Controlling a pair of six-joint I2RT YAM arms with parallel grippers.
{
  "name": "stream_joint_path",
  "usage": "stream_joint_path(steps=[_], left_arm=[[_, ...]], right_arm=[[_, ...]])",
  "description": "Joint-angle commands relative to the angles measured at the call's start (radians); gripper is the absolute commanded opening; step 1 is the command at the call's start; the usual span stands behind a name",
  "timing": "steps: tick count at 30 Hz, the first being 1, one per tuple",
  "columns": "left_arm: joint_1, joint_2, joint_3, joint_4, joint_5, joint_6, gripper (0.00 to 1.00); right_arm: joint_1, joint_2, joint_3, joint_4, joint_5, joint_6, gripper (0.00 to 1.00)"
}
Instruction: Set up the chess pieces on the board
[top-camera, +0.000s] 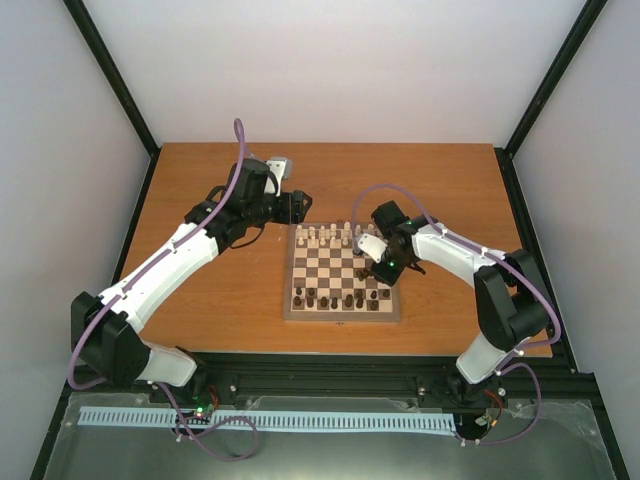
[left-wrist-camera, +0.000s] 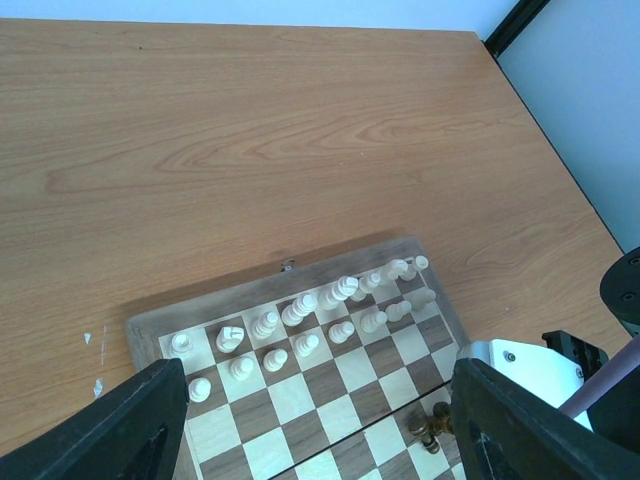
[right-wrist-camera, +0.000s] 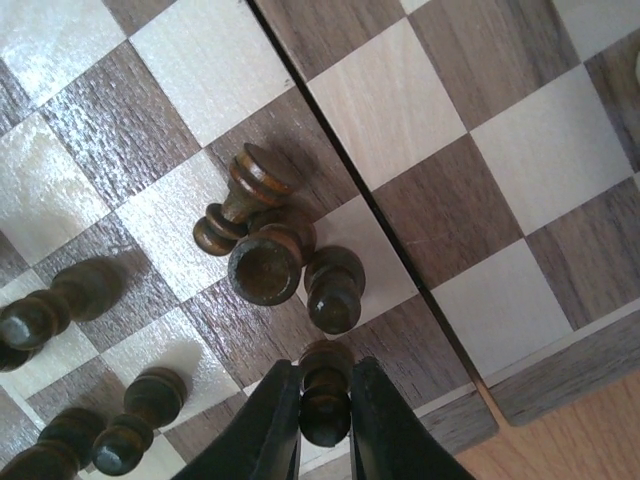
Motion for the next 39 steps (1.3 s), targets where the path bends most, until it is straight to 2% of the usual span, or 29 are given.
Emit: stream_joint_path(steps=[1, 3, 12, 27, 39], left_arm=[[0.006, -0.003, 0.031, 0.028, 0.018, -0.009, 0.75], [0.006, -0.004, 0.031, 0.027, 0.02, -0.01, 0.74], [0.01, -0.018, 0.029, 0.027, 0.003, -0.009, 0.74], [0.017, -0.028, 0.031, 0.028, 0.008, -0.007, 0.74], [0.021, -0.03, 0.033, 0.025, 0.014, -0.003, 0.74]], right_arm=[[0.004, -0.026, 0.0, -0.008, -0.004, 0.003, 0.11], [0.004, -0.053, 0.011, -0.019, -0.005, 0.001, 0.08], [0.043, -0.111, 0.074, -0.075, -0.156, -0.038, 0.07], [0.174, 0.048, 0.145, -0.071, -0.157, -0.055, 0.07], [0.211, 0.116, 0.157, -0.067, -0.153, -0.055, 0.07]])
